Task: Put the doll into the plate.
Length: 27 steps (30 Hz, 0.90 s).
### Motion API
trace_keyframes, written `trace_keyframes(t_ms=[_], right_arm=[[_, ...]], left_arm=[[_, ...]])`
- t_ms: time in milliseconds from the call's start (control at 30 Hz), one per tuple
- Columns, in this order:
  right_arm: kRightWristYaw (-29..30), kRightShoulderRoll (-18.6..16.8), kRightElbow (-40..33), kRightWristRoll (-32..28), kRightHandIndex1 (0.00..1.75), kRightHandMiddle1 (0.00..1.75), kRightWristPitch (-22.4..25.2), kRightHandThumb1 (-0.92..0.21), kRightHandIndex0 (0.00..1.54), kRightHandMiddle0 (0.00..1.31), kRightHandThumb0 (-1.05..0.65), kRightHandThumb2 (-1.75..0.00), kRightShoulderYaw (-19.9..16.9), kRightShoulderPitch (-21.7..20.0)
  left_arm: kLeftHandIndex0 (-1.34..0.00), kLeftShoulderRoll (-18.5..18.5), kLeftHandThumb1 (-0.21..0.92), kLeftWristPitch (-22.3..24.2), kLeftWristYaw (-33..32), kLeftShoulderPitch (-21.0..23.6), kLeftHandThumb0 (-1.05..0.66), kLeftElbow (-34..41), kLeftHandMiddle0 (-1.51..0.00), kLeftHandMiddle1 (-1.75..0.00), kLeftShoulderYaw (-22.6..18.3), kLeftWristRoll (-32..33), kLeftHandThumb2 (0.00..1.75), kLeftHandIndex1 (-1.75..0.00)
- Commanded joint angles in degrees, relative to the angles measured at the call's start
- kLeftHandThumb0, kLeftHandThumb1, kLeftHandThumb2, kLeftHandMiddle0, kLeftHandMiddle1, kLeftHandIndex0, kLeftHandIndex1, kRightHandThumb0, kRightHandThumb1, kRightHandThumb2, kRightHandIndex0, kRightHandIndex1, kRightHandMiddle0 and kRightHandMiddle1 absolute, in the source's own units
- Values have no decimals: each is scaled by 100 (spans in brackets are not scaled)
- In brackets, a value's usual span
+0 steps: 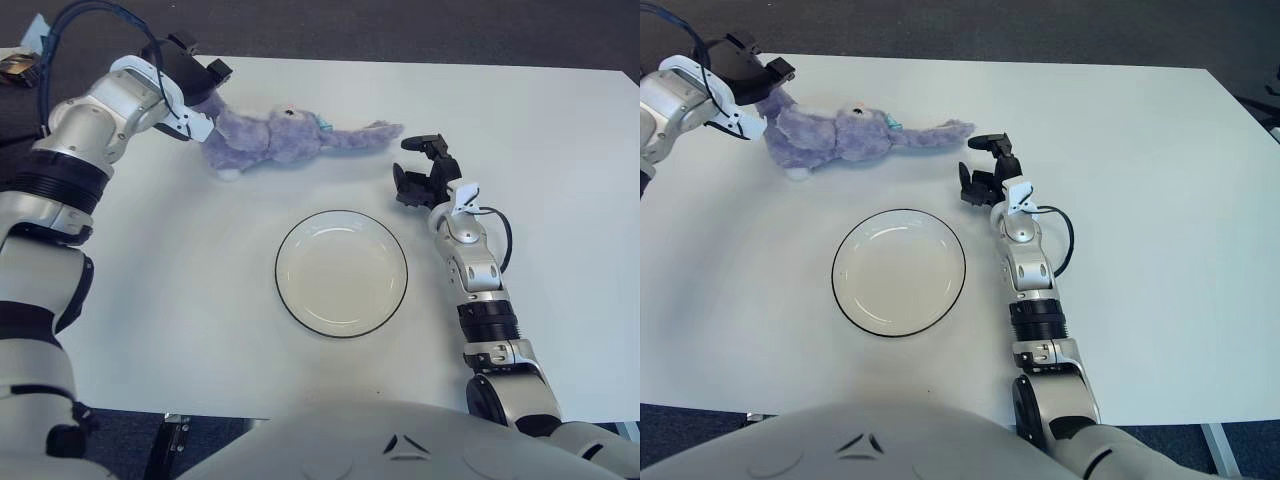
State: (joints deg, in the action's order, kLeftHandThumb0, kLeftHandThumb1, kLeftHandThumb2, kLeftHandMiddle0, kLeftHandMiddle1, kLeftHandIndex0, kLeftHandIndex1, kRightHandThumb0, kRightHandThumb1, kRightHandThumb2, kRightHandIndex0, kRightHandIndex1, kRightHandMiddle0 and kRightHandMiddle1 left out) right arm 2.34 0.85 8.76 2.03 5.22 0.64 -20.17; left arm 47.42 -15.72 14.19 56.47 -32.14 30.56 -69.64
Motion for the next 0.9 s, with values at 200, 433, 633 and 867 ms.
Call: trace_keyframes(t_ms=[200,433,633,867], right_arm=[[-117,124,-186,186,175,140,106,-45,108,1,-29,-117,132,-286],[-60,164,-136,564,175,140,175,-45,113,1,-33,-114,361,-656],[-82,217,142,891,175,135,191,-48,115,0,-41,-105,569,-1114],[-140,345,337,1137,175,130,52,-53,120,0,-48,-97,733,-1342]], left_arm=[[0,-139,11,598,-163,-115,-28,144,-3,-99,138,-340,113,-85],[0,-233,10,790,-500,-189,-16,10,-6,-106,234,-454,119,-92],[0,-350,8,904,-984,-218,-8,-225,-10,-122,293,-478,126,-115],[0,-418,8,1020,-1489,-311,-8,-296,-17,-151,272,-392,129,-149]])
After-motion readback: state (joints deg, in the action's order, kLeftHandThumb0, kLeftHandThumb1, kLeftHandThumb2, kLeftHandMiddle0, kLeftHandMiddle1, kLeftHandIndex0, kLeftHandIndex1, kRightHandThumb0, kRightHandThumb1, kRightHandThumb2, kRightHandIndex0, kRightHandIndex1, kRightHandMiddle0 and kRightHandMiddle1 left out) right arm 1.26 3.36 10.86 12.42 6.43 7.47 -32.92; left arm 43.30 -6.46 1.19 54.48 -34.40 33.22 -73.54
